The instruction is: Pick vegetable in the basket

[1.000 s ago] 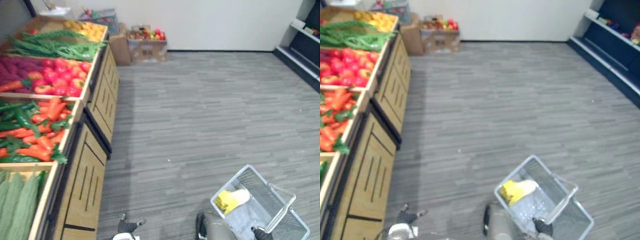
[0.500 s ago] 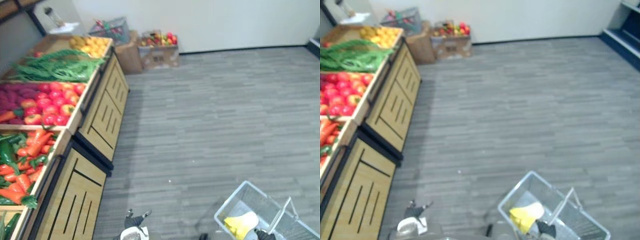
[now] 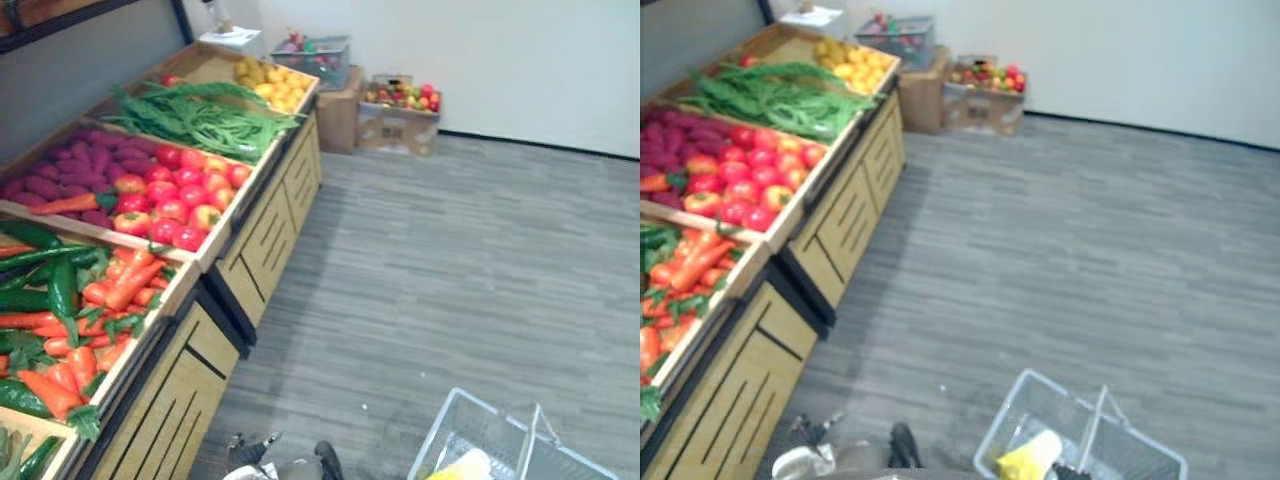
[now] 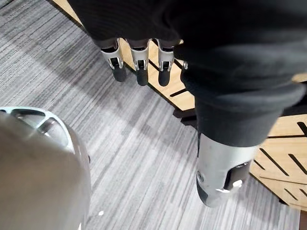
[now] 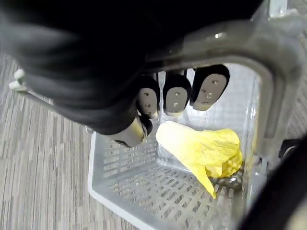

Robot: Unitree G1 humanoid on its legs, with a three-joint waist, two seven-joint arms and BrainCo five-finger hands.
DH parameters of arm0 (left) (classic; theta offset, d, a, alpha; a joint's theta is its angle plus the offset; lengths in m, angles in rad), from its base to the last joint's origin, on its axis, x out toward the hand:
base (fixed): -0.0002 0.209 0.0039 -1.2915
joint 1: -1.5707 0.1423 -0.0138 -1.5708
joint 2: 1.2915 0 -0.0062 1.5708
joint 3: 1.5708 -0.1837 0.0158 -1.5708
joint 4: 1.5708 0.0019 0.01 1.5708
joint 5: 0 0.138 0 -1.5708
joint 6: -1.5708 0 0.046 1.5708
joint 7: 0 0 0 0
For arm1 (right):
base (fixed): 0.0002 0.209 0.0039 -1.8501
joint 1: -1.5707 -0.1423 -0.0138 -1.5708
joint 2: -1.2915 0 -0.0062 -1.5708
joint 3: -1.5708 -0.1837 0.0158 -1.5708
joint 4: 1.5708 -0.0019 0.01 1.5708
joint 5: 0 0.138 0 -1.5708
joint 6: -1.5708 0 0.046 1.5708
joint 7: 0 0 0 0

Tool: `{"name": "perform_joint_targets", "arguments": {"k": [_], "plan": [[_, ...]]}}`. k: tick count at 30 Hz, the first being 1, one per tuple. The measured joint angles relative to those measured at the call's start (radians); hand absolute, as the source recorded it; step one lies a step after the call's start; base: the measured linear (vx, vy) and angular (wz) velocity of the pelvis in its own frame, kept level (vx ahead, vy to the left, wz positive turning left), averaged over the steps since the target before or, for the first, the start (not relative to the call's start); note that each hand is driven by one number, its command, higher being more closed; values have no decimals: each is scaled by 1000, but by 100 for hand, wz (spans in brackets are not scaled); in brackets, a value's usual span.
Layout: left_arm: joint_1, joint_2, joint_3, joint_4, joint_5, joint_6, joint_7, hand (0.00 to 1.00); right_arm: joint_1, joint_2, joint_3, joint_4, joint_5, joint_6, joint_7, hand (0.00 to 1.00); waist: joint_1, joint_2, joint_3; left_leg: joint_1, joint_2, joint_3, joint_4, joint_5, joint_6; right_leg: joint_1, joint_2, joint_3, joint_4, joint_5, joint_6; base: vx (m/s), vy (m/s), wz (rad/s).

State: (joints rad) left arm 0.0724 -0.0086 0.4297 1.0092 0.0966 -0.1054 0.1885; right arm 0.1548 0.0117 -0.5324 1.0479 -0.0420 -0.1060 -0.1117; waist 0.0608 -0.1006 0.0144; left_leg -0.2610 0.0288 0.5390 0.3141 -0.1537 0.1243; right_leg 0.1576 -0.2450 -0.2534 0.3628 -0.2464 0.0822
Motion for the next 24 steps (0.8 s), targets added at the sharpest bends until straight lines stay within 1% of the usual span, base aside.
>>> {"name": "perform_joint_targets", "arguments": {"k": [1, 2, 3, 4, 5, 6, 7, 8, 9, 10, 11, 12, 13, 14, 15, 16, 17, 18, 19, 20, 21, 22, 23, 24], "plan": [[0, 18, -36, 30, 6, 1, -2, 0, -6, -7, -24, 34, 0, -4, 3, 100, -8, -3, -23, 8, -37, -42, -9, -21, 9, -32, -17, 28, 101, 48, 40, 455, 260, 108], [0, 25, -55, 39, 6, 3, -3, 0, -8, -13, -35, 48, 0, -4, 3, 100, -7, -4, -29, 22, -55, -62, -23, -30, 9, -58, -26, 50, 176, 87, 71, 436, 245, 113], [0, 35, -80, 49, 5, 3, -2, 0, -20, -29, -48, 72, 1, -4, 6, 100, -6, -5, -27, 74, -91, -105, -63, -36, 8, -116, -38, 104, 344, 204, 113, 420, 209, 101], [3, 49, -110, 57, 6, 6, -2, 0, -28, -42, -49, 79, 2, -5, 6, 100, -11, 1, -23, 132, -112, -147, -96, -37, 5, -183, -35, 145, 541, 267, 137, 409, 191, 98], [7, 55, -123, 62, 8, 7, -3, 0, -28, -47, -48, 79, 2, -6, 6, 100, -19, 10, -18, 162, -119, -172, -111, -38, 5, -212, -35, 147, 623, 267, 139, 457, 161, 111], [15, 66, -152, 73, 24, 9, -7, 0, -28, -61, -44, 75, 2, -12, 7, 100, -35, 27, -13, 241, -125, -235, -146, -38, 4, -277, -15, 136, 763, 248, 119, 373, 105, 93], [14, 69, -159, 78, 34, 9, -10, 0, -28, -66, -45, 76, 2, -12, 7, 100, -35, 31, -12, 268, -125, -259, -162, -37, 4, -306, -1, 132, 793, 236, 100, 427, 90, 106], [12, 73, -168, 87, 37, 9, -16, 0, -26, -72, -48, 76, 2, -15, 7, 100, -36, 32, -12, 300, -125, -295, -182, -37, 3, -350, 13, 122, 809, 211, 69, 274, 24, 101], [10, 73, -169, 91, 36, 11, -18, 0, -22, -79, -60, 76, 2, -21, 7, 100, -38, 33, -4, 344, -125, -347, -207, -37, 3, -390, 24, 101, 774, 139, 48, 337, -20, 110], [9, 72, -167, 95, 36, 11, -18, 0, -19, -80, -72, 76, 2, -27, 8, 100, -41, 33, -1, 363, -124, -375, -214, -37, 3, -406, 27, 90, 739, 109, 35, 318, -78, 131], [8, 67, -147, 95, 37, 15, -18, 0, -15, -80, -96, 74, 2, -32, 9, 100, -42, 33, 5, 394, -124, -430, -228, -39, -1, -439, 34, 89, 660, 72, 8, 366, -135, 155], [1, 52, -102, 92, 38, 21, -17, 0, 0, -70, -98, 59, 3, -32, 10, 100, -42, 35, 8, 412, -116, -513, -222, -55, -13, -479, 54, 118, 550, 62, -8, 287, -148, 145], [1, 49, -96, 92, 38, 21, -16, 0, 2, -67, -98, 58, 3, -33, 10, 100, -42, 35, 9, 414, -112, -527, -220, -60, -13, -486, 59, 130, 520, 61, -10, 299, -196, 164], [3, 35, -62, 83, 37, 21, -15, 0, 7, -59, -100, 59, 4, -29, 9, 100, -43, 42, 18, 426, -94, -595, -207, -76, -23, -482, 86, 177, 380, 60, -13, 317, -240, 155], [4, 21, -27, 72, 37, 21, -15, 0, 17, -52, -100, 59, 6, -27, 9, 100, -39, 47, 22, 425, -75, -650, -179, -100, -41, -468, 109, 243, 227, 65, -9, 330, -260, 167], [4, 15, -12, 66, 37, 21, -15, 0, 22, -48, -99, 60, 9, -26, 8, 100, -35, 47, 25, 422, -68, -676, -158, -118, -50, -461, 119, 280, 160, 73, -5, 349, -295, 131], [2, 8, 6, 56, 37, 20, -15, 0, 21, -42, -96, 60, 12, -25, 8, 100, -28, 42, 33, 420, -60, -702, -128, -142, -64, -447, 125, 324, 82, 78, 3, 357, -333, 122], [2, 10, 23, 45, 37, 20, -16, 0, 17, -34, -73, 58, 12, -26, 9, 100, -29, 24, 43, 403, -55, -721, -62, -185, -97, -407, 114, 372, -36, 116, 4, 397, -433, 154], [-1, 11, 52, 53, 37, 21, -17, 0, 12, -36, -64, 60, 12, -25, 11, 100, -29, 13, 53, 382, -37, -717, 2, -233, -130, -379, 111, 365, -51, 180, 90, 304, -385, 134], [-6, -2, 65, 56, 35, 21, -17, 0, 3, -40, -71, 58, 12, -20, 9, 100, -27, 23, 59, 378, -5, -718, 17, -242, -138, -378, 130, 333, -24, 165, 61, 262, -377, 122], [-8, -24, 89, 52, 34, 18, -18, 0, -6, -49, -71, 34, 11, -10, 12, 100, -22, 48, 63, 372, 29, -720, 15, -237, -147, -384, 141, 285, 24, 117, 48, 233, -353, 87], [-9, -35, 98, 50, 34, 18, -18, 0, -8, -52, -75, 18, 10, -9, 13, 100, -20, 58, 66, 373, 39, -727, -3, -227, -163, -393, 143, 262, 57, 87, 36, 220, -335, 87], [-9, -40, 104, 49, 33, 18, -19, 0, -10, -54, -82, 13, 10, -9, 15, 100, -19, 61, 65, 373, 45, -736, -18, -217, -177, -399, 141, 244, 75, 70, 32, 195, -321, 73], [-9, -51, 130, 48, 31, 19, -19, 0, -12, -54, -97, 9, 11, -8, 18, 100, -19, 70, 64, 375, 62, -752, -38, -198, -193, -399, 139, 205, 95, 46, 18, 176, -294, 76]]}}
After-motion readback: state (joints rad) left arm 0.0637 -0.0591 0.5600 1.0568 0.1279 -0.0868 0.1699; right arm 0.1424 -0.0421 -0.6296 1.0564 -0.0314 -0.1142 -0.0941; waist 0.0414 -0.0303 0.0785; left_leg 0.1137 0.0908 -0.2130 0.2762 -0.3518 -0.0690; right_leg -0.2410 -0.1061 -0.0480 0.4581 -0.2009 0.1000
